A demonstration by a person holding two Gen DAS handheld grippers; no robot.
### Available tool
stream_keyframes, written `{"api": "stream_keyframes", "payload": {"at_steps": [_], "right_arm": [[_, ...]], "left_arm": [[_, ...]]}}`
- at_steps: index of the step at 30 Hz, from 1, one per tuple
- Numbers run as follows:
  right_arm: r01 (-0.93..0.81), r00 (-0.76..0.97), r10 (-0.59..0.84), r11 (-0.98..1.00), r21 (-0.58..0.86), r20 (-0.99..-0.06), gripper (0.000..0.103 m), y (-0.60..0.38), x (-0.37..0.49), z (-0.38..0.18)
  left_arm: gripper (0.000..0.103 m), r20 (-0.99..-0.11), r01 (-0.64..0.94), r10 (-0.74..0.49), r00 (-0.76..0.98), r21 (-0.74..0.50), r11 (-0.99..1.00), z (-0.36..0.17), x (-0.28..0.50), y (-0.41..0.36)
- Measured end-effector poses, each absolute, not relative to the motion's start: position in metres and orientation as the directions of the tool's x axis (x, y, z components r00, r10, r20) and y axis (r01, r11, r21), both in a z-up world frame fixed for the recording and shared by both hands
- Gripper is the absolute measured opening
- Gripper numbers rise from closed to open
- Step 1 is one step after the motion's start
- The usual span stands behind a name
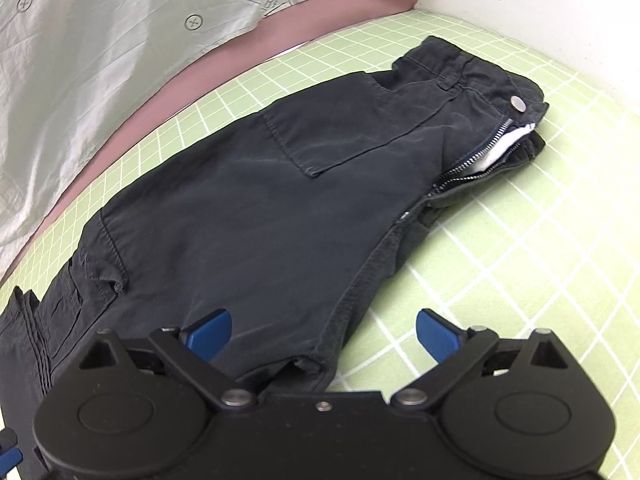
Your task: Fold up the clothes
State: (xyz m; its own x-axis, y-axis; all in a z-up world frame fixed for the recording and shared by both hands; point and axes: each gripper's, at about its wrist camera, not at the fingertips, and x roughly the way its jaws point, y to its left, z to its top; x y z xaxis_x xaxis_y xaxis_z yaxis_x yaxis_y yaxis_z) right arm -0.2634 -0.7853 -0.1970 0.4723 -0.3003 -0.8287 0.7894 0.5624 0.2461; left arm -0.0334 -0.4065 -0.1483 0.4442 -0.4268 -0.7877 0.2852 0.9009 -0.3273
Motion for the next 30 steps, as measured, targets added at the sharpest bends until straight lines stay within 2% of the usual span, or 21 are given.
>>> {"api": "stream_keyframes", "payload": {"at_steps": [7, 13, 24, 27, 30], "right_arm": [[0.846, 0.429, -0.343, 0.478, 0.238, -0.836, 0.098, -0.824, -0.288, -0.2], [0.88, 0.4, -0.385, 0.416, 0.231, -0.832, 0.098, -0.864, -0.304, -0.204], [0.91, 0.358, -0.467, 0.369, 0.19, -0.809, 0.101, -0.932, -0.282, -0.202], [0.932, 0.301, -0.527, 0.34, 0.128, -0.795, 0.101, -0.942, -0.273, -0.199], [0.927, 0.31, -0.511, 0.348, 0.137, -0.802, 0.101, -0.954, -0.264, -0.204]], "left_arm": [[0.068, -0.815, 0.209, -0.335, 0.473, -0.266, 0.941, -0.151, -0.026, -0.408], [0.068, -0.88, 0.164, -0.222, 0.42, -0.167, 0.972, -0.172, -0.018, -0.409], [0.079, -0.911, 0.159, -0.11, 0.398, -0.05, 0.986, -0.185, -0.01, -0.434], [0.081, -0.911, 0.168, -0.087, 0.402, -0.02, 0.986, -0.187, -0.011, -0.44], [0.082, -0.915, 0.168, -0.075, 0.396, -0.009, 0.986, -0.188, -0.008, -0.442]]}}
